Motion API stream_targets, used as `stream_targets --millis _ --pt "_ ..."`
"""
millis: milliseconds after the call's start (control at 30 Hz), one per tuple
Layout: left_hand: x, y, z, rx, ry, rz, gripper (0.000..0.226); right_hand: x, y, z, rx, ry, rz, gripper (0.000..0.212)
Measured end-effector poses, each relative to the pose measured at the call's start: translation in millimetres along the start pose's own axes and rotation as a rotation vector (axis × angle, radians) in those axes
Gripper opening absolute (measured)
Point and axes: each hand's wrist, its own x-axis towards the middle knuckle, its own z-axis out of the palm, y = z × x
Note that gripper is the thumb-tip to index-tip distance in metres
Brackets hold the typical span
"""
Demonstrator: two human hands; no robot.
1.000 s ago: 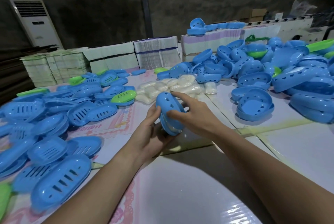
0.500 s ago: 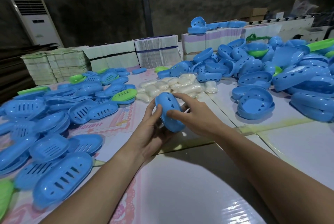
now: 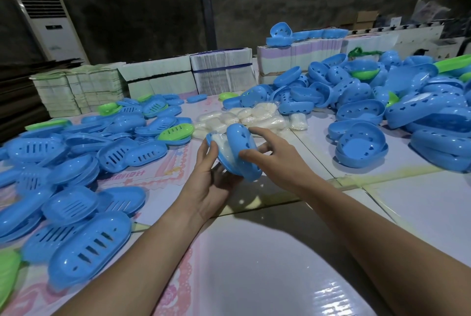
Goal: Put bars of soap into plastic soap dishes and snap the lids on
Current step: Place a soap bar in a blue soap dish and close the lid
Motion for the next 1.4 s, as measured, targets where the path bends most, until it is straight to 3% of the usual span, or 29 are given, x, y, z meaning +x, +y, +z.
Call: stream_targets --millis 100,267,367,600,833,1100,1400 --pt "-0.4 0.5 0.1 -0.001 0.028 0.011 0.1 0.2 0.8 2.0 0.025 0.003 0.01 0.067" --pt "-1.1 -3.0 0.4 0.056 -0.009 0.042 0.064 -1.4 -0.2 4.4 0.049 0.028 -0.017 0.061" --pt "-1.6 -4.2 -0.8 0.114 -0.044 0.035 0.053 -1.5 -1.3 1.6 0.04 0.047 -0.038 0.062" --pt "-3.8 -4.6 -3.4 0.205 -0.131 0.014 0.055 -1.3 0.1 -0.1 0.016 0.026 -0.061 0.058" --pt "-8.3 -4.6 -3.2 0.367 -0.144 0.027 0.04 -0.2 -1.6 -6.0 0.004 -0.013 -0.06 0.052" --pt "-4.5 -4.7 -2.2 0.345 -0.085 0.06 0.057 0.1 -2.1 -7.7 0.035 -0.078 -0.048 0.041" --pt "-7.3 -4.5 -2.6 0.341 -0.167 0.044 0.052 0.5 1.3 -4.6 0.051 -0.038 -0.051 0.055"
